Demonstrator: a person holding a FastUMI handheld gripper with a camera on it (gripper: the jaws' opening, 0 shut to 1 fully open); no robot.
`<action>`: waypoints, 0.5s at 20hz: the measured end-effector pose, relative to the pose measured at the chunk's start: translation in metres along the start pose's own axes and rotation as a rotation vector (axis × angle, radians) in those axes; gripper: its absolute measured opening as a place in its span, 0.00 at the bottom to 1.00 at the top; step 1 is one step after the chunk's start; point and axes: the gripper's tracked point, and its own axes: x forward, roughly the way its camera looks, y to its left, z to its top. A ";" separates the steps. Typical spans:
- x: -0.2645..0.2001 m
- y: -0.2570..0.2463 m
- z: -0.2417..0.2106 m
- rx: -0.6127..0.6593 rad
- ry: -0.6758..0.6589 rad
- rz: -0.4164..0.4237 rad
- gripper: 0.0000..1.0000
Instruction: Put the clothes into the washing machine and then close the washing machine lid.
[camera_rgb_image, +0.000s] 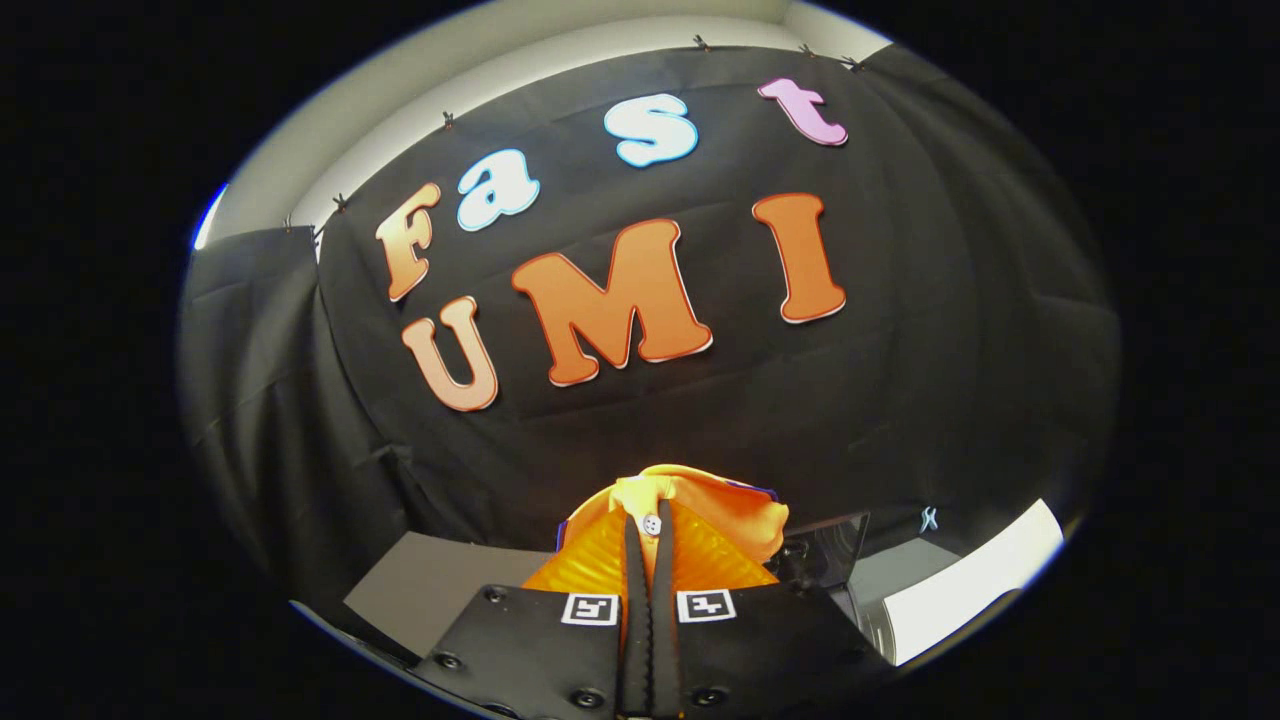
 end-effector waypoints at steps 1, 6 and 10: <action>0.007 -0.004 -0.017 0.008 0.027 -0.001 0.08; 0.030 -0.022 -0.112 0.043 0.176 -0.001 0.08; 0.045 -0.043 -0.178 0.073 0.266 -0.032 0.08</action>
